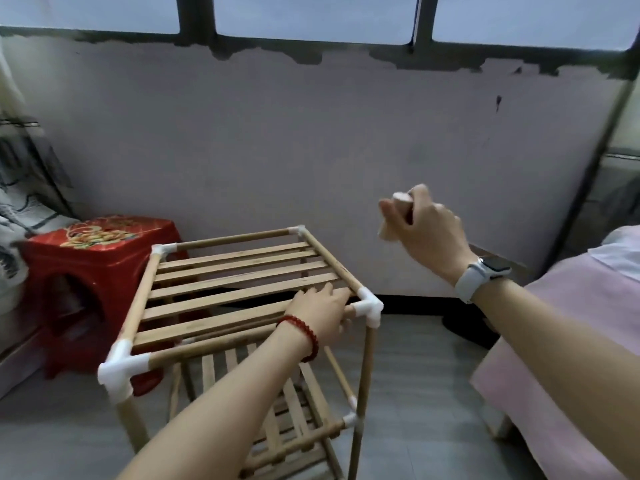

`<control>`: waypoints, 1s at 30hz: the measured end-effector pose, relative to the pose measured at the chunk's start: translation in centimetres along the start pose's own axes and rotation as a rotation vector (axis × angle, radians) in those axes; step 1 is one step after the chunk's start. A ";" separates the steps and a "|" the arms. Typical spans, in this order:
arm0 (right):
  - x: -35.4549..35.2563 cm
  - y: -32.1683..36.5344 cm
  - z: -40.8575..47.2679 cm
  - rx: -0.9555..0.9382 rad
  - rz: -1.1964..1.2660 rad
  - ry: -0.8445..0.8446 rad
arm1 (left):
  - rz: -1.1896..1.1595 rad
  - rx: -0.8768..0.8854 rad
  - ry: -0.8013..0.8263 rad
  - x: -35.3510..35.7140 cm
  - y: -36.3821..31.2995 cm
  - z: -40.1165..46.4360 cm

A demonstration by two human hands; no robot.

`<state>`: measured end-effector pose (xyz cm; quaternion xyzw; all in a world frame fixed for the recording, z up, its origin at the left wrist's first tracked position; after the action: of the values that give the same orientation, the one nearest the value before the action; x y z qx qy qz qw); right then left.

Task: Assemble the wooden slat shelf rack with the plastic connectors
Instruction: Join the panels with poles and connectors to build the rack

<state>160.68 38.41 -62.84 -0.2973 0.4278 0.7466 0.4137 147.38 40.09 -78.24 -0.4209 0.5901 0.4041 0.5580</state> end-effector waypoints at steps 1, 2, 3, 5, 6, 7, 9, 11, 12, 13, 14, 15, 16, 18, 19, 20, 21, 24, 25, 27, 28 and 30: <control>-0.1 -0.5 -0.9 0.017 0.037 -0.084 | 0.008 0.005 -0.003 0.0 -0.1 -0.1; 1.3 -1.3 -1.8 0.047 0.026 -0.081 | 0.024 0.011 -0.004 0.1 -0.3 -0.3; 4.2 -2.4 -2.7 0.095 -0.019 0.012 | 0.039 0.014 0.001 0.3 -0.5 -0.4; 9.9 -4.7 -4.7 0.158 -0.158 0.329 | 0.052 0.008 0.016 0.9 -0.8 -0.7; 9.8 -4.9 -4.7 0.142 -0.212 0.375 | 0.049 0.002 0.010 0.8 -0.8 -0.8; 8.5 -4.8 -3.8 0.134 -0.220 0.341 | 0.040 -0.002 0.003 0.8 -0.8 -0.8; 3.5 -4.1 -2.1 0.117 -0.022 0.113 | 0.042 -0.006 0.010 0.8 -0.8 -0.5; 0.5 -3.2 -2.1 0.095 0.213 -0.081 | 0.052 -0.024 0.007 0.7 -0.7 -0.3; 1.5 -2.5 -2.6 0.091 0.192 -0.041 | 0.053 -0.028 -0.001 0.6 -0.8 -0.3; 4.3 -1.8 -3.6 0.080 0.058 0.082 | 0.050 -0.024 -0.004 0.5 -1.0 -0.3; 7.8 -1.0 -5.0 0.041 -0.073 0.243 | 0.047 -0.017 -0.003 0.5 -1.1 -0.4; 10.0 -0.6 -6.0 -0.017 -0.180 0.340 | 0.046 -0.012 0.001 0.7 -1.3 -0.5; 10.0 -0.2 -6.0 -0.055 -0.235 0.358 | 0.050 -0.011 -0.002 0.7 -1.3 -0.6; 6.7 0.3 -3.6 -0.049 -0.158 0.248 | 0.057 -0.015 -0.017 0.6 -1.3 -0.6; 4.0 -0.3 -2.4 0.000 -0.009 0.124 | 0.066 -0.015 -0.011 0.8 -1.3 -0.5; 1.6 -1.1 -2.0 0.042 0.176 -0.025 | 0.072 -0.019 -0.012 0.8 -1.3 -0.5; 0.1 -1.7 -2.5 0.050 0.309 -0.166 | 0.073 -0.022 -0.015 0.8 -1.1 -0.4; 6.3 -1.8 -4.9 0.060 -0.044 0.058 | 0.055 -0.006 -0.044 0.6 -1.1 -0.4; 9.1 -1.9 -5.5 0.037 -0.186 0.250 | 0.051 -0.003 -0.048 0.6 -1.1 -0.5; 8.7 -2.2 -4.5 0.031 -0.258 0.316 | 0.059 -0.003 -0.040 0.9 -1.1 -0.5; 6.2 -2.4 -3.4 0.068 -0.151 0.220 | 0.065 -0.005 -0.030 1.0 -1.1 -0.4; 2.3 -2.6 -2.3 0.084 0.125 -0.012 | 0.071 -0.023 -0.027 1.0 -0.9 -0.1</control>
<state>162.08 37.98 -66.76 -0.2479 0.4740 0.7541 0.3810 148.14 39.66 -79.28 -0.4004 0.5926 0.4360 0.5462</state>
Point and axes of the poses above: each hand's wrist, its own z-axis towards the middle knuckle, its own x-axis out of the palm, y = z × x, the point moved 10 cm from there along z, towards the middle knuckle, and after that the axes turned 13 degrees about y, right-handed, at the moved point
